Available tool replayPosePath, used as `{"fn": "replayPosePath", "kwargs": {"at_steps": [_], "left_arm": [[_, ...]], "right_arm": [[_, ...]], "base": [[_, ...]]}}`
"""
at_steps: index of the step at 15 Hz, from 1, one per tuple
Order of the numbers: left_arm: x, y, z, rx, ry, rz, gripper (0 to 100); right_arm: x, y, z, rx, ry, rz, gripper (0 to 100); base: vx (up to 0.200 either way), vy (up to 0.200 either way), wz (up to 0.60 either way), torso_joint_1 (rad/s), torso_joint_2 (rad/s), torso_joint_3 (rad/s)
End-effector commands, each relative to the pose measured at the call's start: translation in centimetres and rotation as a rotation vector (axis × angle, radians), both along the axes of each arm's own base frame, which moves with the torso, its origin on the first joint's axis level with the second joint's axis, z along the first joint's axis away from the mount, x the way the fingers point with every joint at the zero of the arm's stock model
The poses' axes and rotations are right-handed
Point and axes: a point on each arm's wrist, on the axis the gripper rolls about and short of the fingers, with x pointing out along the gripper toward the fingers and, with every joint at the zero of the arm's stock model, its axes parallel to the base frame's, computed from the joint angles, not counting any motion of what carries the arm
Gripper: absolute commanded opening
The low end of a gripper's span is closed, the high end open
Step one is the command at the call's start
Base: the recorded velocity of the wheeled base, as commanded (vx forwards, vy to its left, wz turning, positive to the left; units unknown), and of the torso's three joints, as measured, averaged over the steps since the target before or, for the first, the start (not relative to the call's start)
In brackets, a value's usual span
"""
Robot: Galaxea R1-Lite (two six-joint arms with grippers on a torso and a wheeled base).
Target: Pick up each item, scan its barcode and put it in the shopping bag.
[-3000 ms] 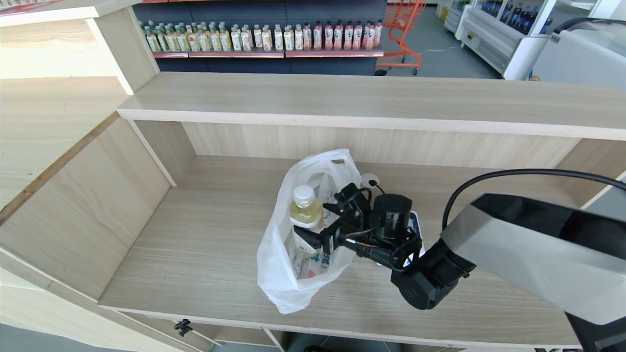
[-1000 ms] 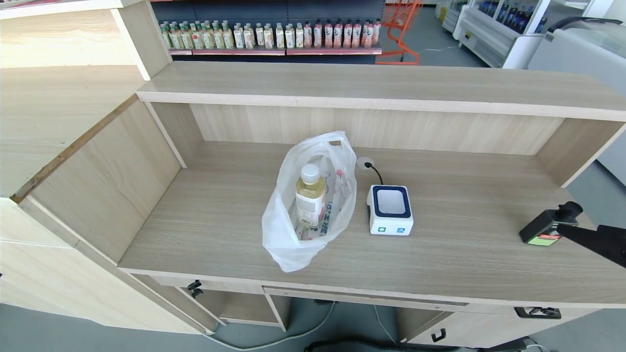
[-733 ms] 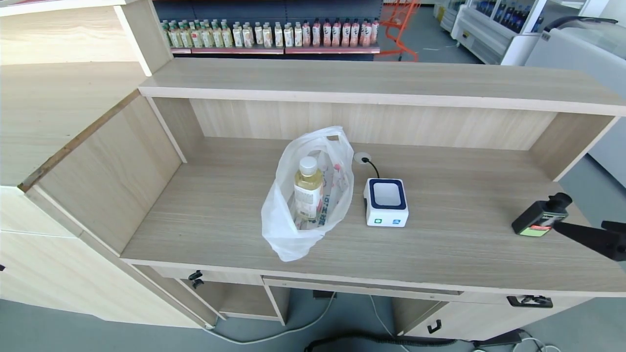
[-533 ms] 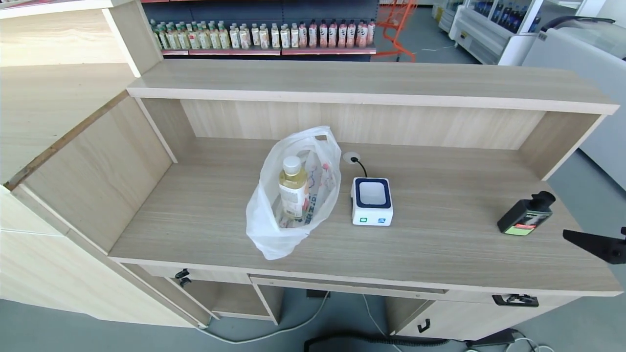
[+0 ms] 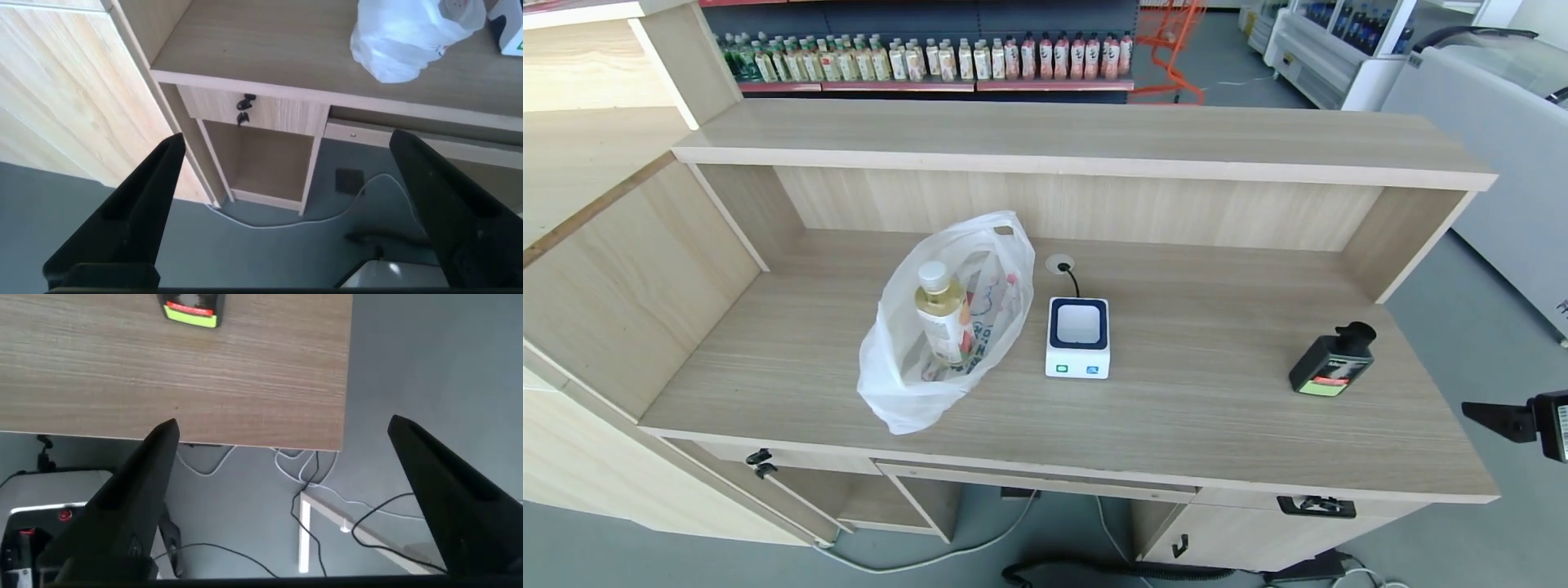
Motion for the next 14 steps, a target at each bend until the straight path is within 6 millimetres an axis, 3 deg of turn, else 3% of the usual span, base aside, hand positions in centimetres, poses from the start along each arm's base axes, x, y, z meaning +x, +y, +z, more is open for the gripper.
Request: {"fn": "replayPosePath", "kwargs": {"at_steps": [1, 7, 11, 14], "left_arm": [[0.0, 0.0, 0.0, 0.000, 0.002, 0.001, 100], [0.0, 0.0, 0.0, -0.001, -0.001, 0.001, 100], [0.0, 0.0, 0.0, -0.003, -0.001, 0.001, 100], [0.0, 0.0, 0.0, -0.003, -0.001, 0.001, 100]], "right_arm": [[1.1, -0.4, -0.6, -0.019, 0.041, 0.003, 100], [2.3, -0.7, -1.1, -0.082, 0.093, 0.048, 100], [4.0, -0.6, -1.8, -0.124, 0.134, 0.152, 100], [5.6, 0.9, -3.0, -0.123, 0.176, 0.293, 100]], "base": [[0.000, -0.200, 0.00, 0.002, 0.01, 0.002], [0.000, -0.200, 0.00, 0.002, 0.00, 0.002], [0.000, 0.000, 0.00, 0.000, 0.00, 0.000], [0.000, 0.000, 0.00, 0.000, 0.00, 0.000]]}}
